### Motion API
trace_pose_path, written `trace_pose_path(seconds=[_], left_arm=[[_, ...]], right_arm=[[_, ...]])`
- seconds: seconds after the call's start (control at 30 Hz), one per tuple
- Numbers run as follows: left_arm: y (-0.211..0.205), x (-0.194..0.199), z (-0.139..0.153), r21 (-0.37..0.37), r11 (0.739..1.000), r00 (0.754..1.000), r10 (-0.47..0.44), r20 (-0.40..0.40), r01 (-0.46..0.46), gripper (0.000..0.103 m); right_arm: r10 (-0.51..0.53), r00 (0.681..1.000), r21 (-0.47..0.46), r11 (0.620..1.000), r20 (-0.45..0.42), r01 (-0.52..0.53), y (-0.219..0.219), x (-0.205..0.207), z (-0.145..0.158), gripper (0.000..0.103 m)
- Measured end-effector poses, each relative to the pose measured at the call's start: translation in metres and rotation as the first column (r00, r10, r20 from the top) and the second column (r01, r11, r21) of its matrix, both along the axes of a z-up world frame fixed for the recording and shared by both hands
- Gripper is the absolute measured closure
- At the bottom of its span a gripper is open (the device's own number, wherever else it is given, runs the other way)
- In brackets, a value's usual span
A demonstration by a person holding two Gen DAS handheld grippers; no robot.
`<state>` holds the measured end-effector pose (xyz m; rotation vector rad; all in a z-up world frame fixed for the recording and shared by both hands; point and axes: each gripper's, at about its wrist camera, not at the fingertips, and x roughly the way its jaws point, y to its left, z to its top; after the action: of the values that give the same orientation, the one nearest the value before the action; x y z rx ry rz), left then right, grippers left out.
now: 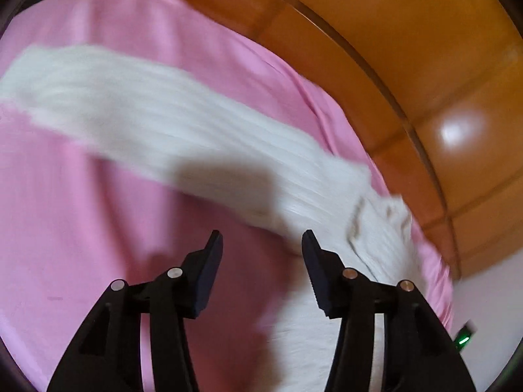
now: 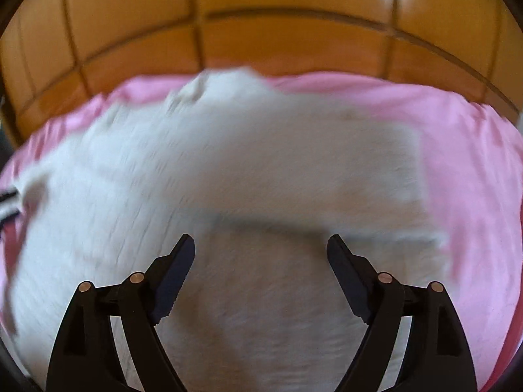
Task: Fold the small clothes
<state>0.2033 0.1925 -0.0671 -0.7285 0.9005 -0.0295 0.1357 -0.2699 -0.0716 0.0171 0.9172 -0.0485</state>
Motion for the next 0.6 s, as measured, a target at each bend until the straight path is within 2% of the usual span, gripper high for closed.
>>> trace_pose_path(seconds=[0.1,0.17,0.27,0.37,0.53,0.6], left_arm=[[0.056,-0.028,-0.001,-0.012,0.989,0.989,0.145,0.006,-0.145,0.054],[0.087,-0.041,-0.003,-0.021,0.976,0.976,0.218,-0.011,-0.219,0.054],[0.133,-0.056,-0.006,-0.051,0.941,0.942,0.333,-0.024,-0.334,0.054],[0.171,-0.062,-0.012,-0.136,0.894,0.904,0.426,-0.034,-0.426,0.054],[0.210,-0.050,-0.027,-0.228,0.828,0.858,0.508,-0.078,-0.512,0.054],[0.220,-0.044,-0.030,-0.226,0.814,0.843,0.531,-0.084,-0.535,0.062]], right_arm=[[-0.014,1.000,-0.076,0.997,-0.009,0.013,0.013,0.002,-0.008,0.007],[-0.040,0.999,-0.040,0.998,-0.024,0.039,0.007,0.005,-0.010,0.004],[-0.046,0.999,-0.003,0.999,-0.028,0.046,0.001,0.006,-0.011,0.003],[-0.044,0.999,-0.011,0.999,-0.026,0.044,0.002,0.006,-0.011,0.003],[-0.044,0.999,-0.018,0.999,-0.021,0.044,0.002,0.005,-0.011,0.003],[-0.044,0.999,-0.017,0.999,-0.019,0.043,0.003,0.004,-0.011,0.003]])
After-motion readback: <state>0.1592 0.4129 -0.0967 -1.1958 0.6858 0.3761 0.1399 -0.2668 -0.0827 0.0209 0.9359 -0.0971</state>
